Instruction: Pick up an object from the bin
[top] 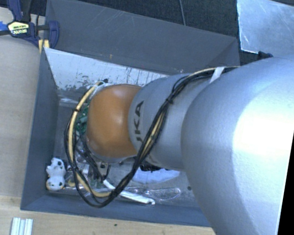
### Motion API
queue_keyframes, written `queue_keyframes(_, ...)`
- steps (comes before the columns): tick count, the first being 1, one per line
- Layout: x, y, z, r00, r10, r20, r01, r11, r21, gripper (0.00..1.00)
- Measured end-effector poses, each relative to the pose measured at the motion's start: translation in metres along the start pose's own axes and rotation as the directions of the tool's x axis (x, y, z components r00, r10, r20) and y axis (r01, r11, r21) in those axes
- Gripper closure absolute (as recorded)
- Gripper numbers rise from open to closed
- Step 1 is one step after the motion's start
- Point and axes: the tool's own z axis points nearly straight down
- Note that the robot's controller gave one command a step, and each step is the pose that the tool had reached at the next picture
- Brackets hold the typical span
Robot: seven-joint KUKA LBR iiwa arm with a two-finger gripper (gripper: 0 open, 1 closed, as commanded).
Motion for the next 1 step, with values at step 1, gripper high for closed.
queue_keyframes(1,-0.0019,0.0006,-0.0209,1.0,0.001,0.006,-0.001,1.0,-0.004,1.0)
